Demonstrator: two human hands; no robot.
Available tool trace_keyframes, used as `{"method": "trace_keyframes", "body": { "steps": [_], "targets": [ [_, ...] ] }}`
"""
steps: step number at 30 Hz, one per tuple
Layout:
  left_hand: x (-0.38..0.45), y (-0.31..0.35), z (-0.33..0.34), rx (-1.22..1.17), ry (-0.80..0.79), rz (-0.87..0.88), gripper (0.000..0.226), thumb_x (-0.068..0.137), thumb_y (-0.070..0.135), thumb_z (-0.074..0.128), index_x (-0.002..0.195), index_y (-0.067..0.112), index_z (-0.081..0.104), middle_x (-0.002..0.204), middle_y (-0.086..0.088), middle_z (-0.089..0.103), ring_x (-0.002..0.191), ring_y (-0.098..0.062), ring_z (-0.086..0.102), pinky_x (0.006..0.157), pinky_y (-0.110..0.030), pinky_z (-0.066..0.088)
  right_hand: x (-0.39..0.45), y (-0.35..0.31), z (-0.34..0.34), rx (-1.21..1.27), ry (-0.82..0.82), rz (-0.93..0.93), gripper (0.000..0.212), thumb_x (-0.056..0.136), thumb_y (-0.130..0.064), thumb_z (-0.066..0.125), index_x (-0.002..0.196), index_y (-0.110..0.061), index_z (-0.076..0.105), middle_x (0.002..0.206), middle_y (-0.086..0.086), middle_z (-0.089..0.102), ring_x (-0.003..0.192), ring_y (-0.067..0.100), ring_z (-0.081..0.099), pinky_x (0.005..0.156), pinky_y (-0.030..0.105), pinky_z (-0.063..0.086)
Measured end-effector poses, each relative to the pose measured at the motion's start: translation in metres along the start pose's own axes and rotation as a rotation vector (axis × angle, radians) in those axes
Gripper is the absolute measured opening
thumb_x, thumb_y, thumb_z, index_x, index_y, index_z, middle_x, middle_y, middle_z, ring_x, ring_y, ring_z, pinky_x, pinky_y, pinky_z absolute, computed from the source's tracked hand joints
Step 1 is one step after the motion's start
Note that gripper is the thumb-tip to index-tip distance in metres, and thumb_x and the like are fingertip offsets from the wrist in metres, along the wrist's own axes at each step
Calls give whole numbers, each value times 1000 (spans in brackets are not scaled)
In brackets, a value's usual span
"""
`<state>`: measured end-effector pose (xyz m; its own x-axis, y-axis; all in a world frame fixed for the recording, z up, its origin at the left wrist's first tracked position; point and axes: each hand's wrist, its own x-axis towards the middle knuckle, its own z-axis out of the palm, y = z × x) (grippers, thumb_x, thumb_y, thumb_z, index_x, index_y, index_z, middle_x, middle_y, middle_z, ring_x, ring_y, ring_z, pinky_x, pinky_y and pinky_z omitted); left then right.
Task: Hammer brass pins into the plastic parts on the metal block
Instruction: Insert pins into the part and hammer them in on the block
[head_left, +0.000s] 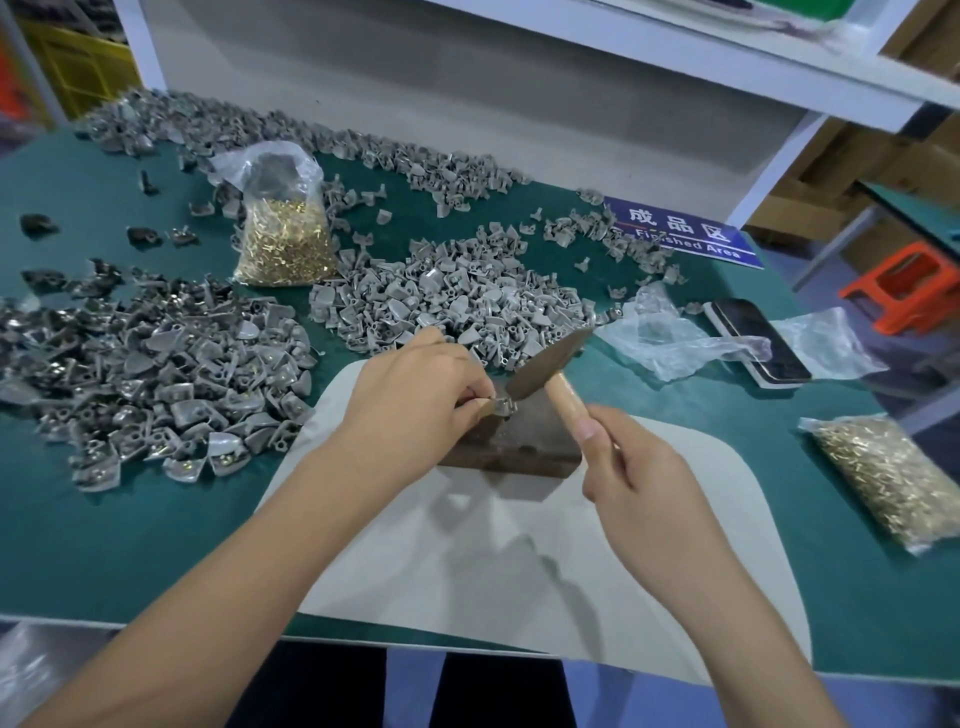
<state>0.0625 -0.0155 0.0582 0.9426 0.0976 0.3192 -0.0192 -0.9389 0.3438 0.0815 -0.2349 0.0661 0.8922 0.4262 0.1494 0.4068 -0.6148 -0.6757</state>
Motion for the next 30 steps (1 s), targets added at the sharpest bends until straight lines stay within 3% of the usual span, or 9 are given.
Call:
{"method": "trace_keyframes", "body": {
  "steps": [3, 8, 11, 14, 20, 24, 25, 28, 30],
  "targets": [
    [0, 0, 1, -9, 2, -6, 14, 92, 48, 68, 99, 39, 74, 83, 21, 51, 102, -6, 46, 67, -26, 34, -1, -2, -2, 73, 151, -9, 31, 106, -46, 33, 92, -32, 57, 62, -3, 49, 55, 14, 43, 55, 36, 37],
    [-1, -2, 2, -37, 15, -17, 11, 90, 43, 71, 98, 37, 75, 86, 20, 60, 101, -7, 47, 68, -27, 37, -2, -2, -1, -63, -64, 47, 40, 100, -52, 30, 98, -25, 59, 67, 2, 56, 59, 21, 50, 60, 42, 45],
    [-1, -4, 3, -57, 23, -8, 9, 89, 42, 72, 96, 36, 76, 86, 18, 63, 98, -6, 47, 66, -28, 37, 0, -2, -3, -68, -65, 48, 37, 103, -50, 32, 99, -25, 58, 69, -2, 56, 58, 20, 49, 55, 37, 41],
    [-3, -7, 7, -107, 37, 4, 6, 89, 37, 73, 94, 35, 76, 83, 17, 60, 95, -8, 48, 67, -29, 41, 0, -3, -3, -90, -65, 63, 33, 105, -49, 34, 96, -25, 56, 64, 1, 54, 60, 20, 50, 59, 42, 43],
    [-12, -10, 16, -376, 82, -20, 3, 88, 29, 77, 91, 30, 76, 85, 18, 63, 91, -11, 51, 81, -39, 49, 6, -10, -12, -194, -133, 50, 28, 108, -39, 39, 85, -27, 49, 69, -3, 58, 65, 22, 54, 64, 44, 46],
    [-13, -5, 18, -331, 118, -25, 5, 87, 24, 77, 90, 28, 76, 92, 15, 64, 96, -13, 55, 79, -40, 51, 17, -12, -13, -184, -115, 88, 31, 108, -26, 44, 84, -14, 59, 80, -5, 69, 67, 8, 57, 57, 20, 42],
    [-13, -4, 18, -311, 131, -29, 6, 87, 24, 77, 90, 28, 76, 93, 15, 63, 97, -12, 55, 78, -39, 51, 19, -13, -13, -184, -105, 84, 30, 108, -27, 43, 83, -16, 57, 79, -5, 69, 67, 8, 58, 56, 20, 42],
    [-14, -1, 17, -239, 139, -43, 5, 88, 25, 75, 92, 29, 75, 95, 16, 63, 99, -12, 55, 74, -35, 50, 21, -14, -9, -229, -91, 71, 30, 108, -38, 40, 83, -23, 47, 73, -3, 63, 69, 22, 57, 59, 39, 43],
    [-14, -1, 16, -207, 121, -52, 4, 90, 29, 73, 93, 32, 74, 97, 17, 63, 101, -12, 55, 73, -34, 49, 20, -12, -8, -261, -98, 58, 22, 108, -41, 38, 98, -28, 52, 77, -7, 61, 74, 25, 57, 61, 38, 42]
  ]
}}
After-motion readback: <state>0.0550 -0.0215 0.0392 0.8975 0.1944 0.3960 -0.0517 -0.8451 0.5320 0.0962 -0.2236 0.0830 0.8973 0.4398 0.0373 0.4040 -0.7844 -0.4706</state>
